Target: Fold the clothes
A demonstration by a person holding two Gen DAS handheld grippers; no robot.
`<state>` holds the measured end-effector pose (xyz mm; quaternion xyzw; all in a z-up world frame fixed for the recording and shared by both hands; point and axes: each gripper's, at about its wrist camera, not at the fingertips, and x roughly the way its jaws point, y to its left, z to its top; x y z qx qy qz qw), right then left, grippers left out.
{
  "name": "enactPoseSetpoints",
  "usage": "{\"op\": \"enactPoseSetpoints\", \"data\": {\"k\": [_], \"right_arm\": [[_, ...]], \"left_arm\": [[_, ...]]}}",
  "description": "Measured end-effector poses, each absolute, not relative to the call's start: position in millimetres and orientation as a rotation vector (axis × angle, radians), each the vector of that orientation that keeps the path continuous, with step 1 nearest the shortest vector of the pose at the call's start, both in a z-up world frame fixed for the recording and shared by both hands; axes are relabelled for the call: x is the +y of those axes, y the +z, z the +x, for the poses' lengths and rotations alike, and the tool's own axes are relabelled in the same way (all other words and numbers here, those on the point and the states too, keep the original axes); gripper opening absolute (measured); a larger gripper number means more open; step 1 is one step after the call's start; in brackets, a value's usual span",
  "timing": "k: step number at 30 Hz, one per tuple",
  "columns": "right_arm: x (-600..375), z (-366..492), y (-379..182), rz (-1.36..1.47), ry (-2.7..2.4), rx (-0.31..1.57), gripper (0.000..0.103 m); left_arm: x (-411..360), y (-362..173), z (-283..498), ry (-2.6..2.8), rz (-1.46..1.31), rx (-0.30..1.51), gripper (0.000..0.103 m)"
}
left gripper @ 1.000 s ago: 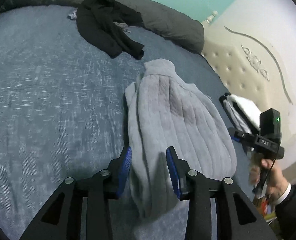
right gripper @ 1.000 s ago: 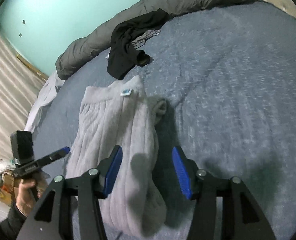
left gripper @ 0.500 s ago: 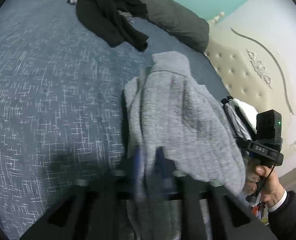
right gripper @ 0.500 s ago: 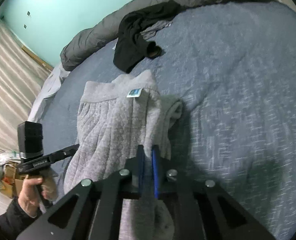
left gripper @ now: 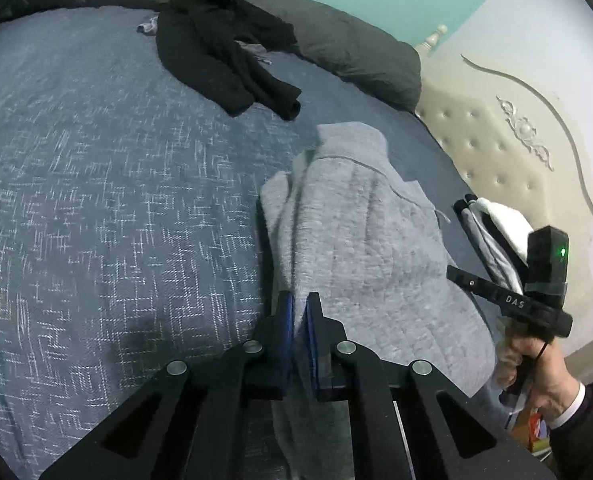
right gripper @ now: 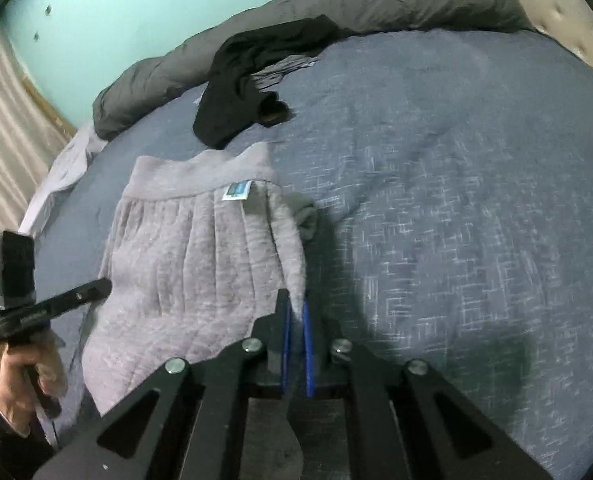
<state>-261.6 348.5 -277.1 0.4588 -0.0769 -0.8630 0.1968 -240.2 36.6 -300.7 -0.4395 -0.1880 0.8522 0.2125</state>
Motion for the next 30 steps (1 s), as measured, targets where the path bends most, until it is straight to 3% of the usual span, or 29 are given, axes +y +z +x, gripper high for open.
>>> {"op": "enactPoseSetpoints", "data": {"k": [4, 5, 6, 8, 9, 10, 12, 23, 24, 25, 26, 27, 30], "right_arm": [[358.5, -269.5, -256.4, 1.234, -2.414, -0.269, 0.011], [360.8, -272.6, -251.7, 1.224, -2.414, -0.283, 0.018], [361.3, -276.6, -246.1, 1.211, -2.408, -0.299, 0.033], [360.5, -284.1, -236.7, 1.206, -2.392, -0.318, 0.053], [359.4, -291.4, -237.9, 1.223, -2.377, -0.332, 0.054], [358.3, -299.2, -239.6, 1.241, -2.361, -0.346, 0.054], [356.9, -313.5, -244.8, 1.269, -2.340, -0.376, 0.054], [345.9, -358.5, -274.6, 1.323, -2.255, -0.451, 0.054], [343.6, -358.8, -275.0, 1.315, -2.253, -0.438, 0.050], [341.3, -359.6, -275.8, 1.305, -2.259, -0.415, 0.041], [338.6, -358.3, -275.2, 1.297, -2.264, -0.393, 0.024], [335.8, -356.9, -274.5, 1.289, -2.268, -0.372, 0.018], [330.8, -348.9, -263.7, 1.214, -2.325, -0.290, 0.009]], "left_arm": [[37.2, -295.5, -239.8, 2.364, -1.207, -0.520, 0.008], [37.3, -293.7, -239.5, 2.365, -1.206, -0.521, 0.009], [37.4, -291.9, -239.1, 2.366, -1.205, -0.522, 0.009], [36.7, -285.7, -238.9, 2.376, -1.199, -0.523, 0.013], [36.0, -281.7, -239.1, 2.385, -1.193, -0.522, 0.020], [34.9, -277.2, -239.6, 2.395, -1.183, -0.519, 0.025], [33.4, -268.6, -243.8, 2.402, -1.159, -0.517, 0.051], [46.1, -278.3, -311.3, 2.289, -1.218, -0.558, 0.052], [48.4, -279.3, -313.6, 2.278, -1.219, -0.552, 0.052], [50.8, -280.3, -316.0, 2.267, -1.220, -0.546, 0.049], [52.6, -280.9, -317.5, 2.263, -1.219, -0.539, 0.030], [53.5, -281.0, -317.0, 2.271, -1.214, -0.530, 0.009], [53.6, -279.2, -314.6, 2.295, -1.193, -0.520, 0.004]]}}
